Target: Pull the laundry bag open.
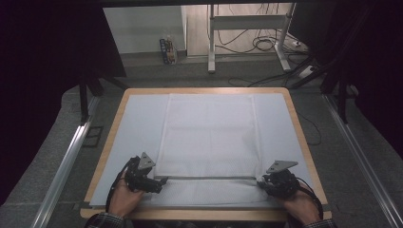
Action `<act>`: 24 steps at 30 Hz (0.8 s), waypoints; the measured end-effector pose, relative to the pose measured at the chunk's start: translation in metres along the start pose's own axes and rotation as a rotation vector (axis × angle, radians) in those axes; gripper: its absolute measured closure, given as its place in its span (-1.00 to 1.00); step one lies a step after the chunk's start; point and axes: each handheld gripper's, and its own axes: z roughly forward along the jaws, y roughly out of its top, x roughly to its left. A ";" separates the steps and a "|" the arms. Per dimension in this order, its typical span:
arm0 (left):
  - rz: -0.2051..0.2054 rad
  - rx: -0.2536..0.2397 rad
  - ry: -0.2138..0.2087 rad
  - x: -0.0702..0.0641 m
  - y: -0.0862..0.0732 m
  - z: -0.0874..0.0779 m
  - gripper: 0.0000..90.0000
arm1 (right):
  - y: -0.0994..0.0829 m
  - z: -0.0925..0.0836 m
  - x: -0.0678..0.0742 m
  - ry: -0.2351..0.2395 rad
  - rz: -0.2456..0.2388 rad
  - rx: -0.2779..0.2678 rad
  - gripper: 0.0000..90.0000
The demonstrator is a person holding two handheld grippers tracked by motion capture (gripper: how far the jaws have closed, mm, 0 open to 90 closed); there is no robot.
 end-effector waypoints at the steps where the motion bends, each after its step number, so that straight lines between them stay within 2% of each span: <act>1: 0.001 0.001 0.002 0.000 0.000 0.000 -0.94 | 0.000 0.000 0.000 0.006 -0.001 -0.002 0.54; 7: 0.005 0.003 -0.001 -0.001 0.001 0.001 -0.94 | 0.000 -0.002 0.001 0.027 -0.031 -0.019 0.84; 11: 0.005 0.004 0.000 -0.001 0.001 0.001 -0.94 | 0.000 -0.005 -0.001 0.016 -0.032 -0.035 0.85; 12: 0.005 0.003 0.000 -0.001 0.001 0.001 -0.93 | 0.000 -0.006 -0.001 0.015 -0.024 -0.036 0.82; 14: 0.006 0.005 0.000 -0.001 0.001 0.001 -0.93 | 0.000 -0.007 -0.001 -0.007 -0.037 -0.029 0.63; 16: 0.007 0.008 0.002 -0.001 0.001 0.001 -0.93 | 0.000 -0.007 -0.002 0.002 -0.015 -0.022 0.26; 18: 0.005 0.007 0.003 -0.001 0.001 0.001 -0.93 | -0.002 -0.006 -0.002 -0.012 -0.006 -0.002 -0.03; 20: 0.004 0.008 0.003 0.000 0.001 0.001 -0.93 | -0.003 -0.003 -0.001 0.004 0.009 0.019 -0.24; 22: 0.006 0.010 0.004 -0.001 0.001 0.001 -0.93 | -0.003 -0.003 0.000 -0.008 0.003 0.025 -0.26; 23: 0.007 0.011 0.004 -0.001 0.001 0.001 -0.93 | -0.003 -0.003 0.001 -0.013 0.010 0.030 -0.20; 24: 0.009 0.011 0.006 -0.001 0.001 0.001 -0.93 | -0.003 -0.003 0.003 -0.013 0.014 0.028 -0.05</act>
